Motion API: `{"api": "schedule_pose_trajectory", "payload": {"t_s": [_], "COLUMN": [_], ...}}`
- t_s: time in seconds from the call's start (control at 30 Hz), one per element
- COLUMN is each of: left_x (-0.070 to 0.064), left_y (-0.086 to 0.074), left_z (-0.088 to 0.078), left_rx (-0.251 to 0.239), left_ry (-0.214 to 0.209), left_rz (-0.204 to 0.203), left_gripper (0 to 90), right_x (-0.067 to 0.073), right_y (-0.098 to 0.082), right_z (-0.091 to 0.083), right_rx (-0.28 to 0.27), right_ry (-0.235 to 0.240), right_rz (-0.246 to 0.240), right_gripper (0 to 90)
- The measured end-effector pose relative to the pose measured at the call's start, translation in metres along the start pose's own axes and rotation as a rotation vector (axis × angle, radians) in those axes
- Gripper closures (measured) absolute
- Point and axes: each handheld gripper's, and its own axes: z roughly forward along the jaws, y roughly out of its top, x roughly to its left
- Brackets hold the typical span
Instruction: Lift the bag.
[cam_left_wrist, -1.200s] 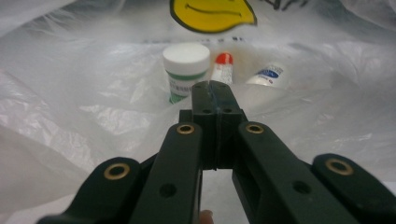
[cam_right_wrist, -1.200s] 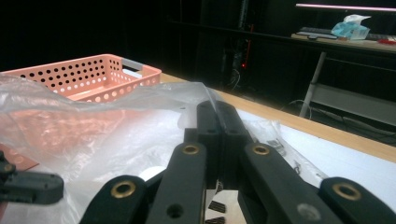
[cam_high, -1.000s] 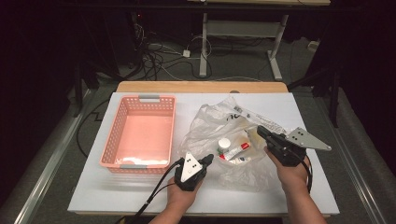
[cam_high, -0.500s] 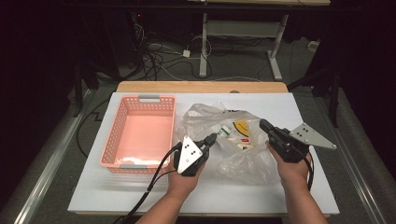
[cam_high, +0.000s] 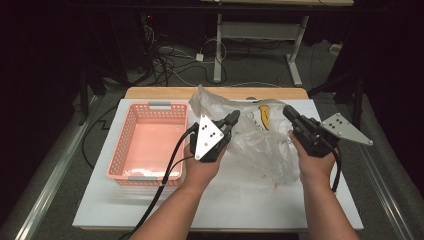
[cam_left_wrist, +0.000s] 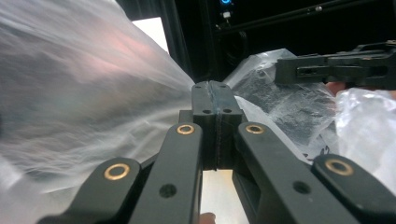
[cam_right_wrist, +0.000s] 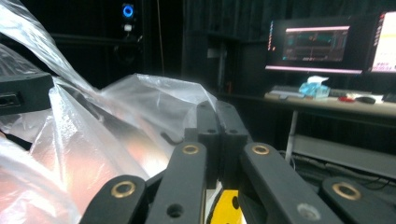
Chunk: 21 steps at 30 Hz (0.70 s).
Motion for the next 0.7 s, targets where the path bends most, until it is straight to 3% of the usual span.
{"api": "schedule_pose_trajectory", "payload": {"t_s": [0.33,0.53,0.7], "left_x": [0.019,0.029,0.035], "left_y": [0.044,0.059,0.073], "left_z": [0.021,0.044,0.052], "left_rx": [-0.042,-0.010,-0.023], "left_ry": [0.028,0.039,0.045], "left_rz": [0.024,0.043,0.053], "left_gripper": [88.3,88.2,88.2], "right_x": [-0.017,-0.036,-0.048], "right_y": [0.046,0.065,0.077], "right_z": [0.010,0.023,0.025], "right_rx": [-0.075,-0.058,-0.067], "right_ry": [-0.053,-0.093,-0.122], "right_rz": [-0.011,0.003,-0.002], "right_gripper": [90.0,90.0,90.0]}}
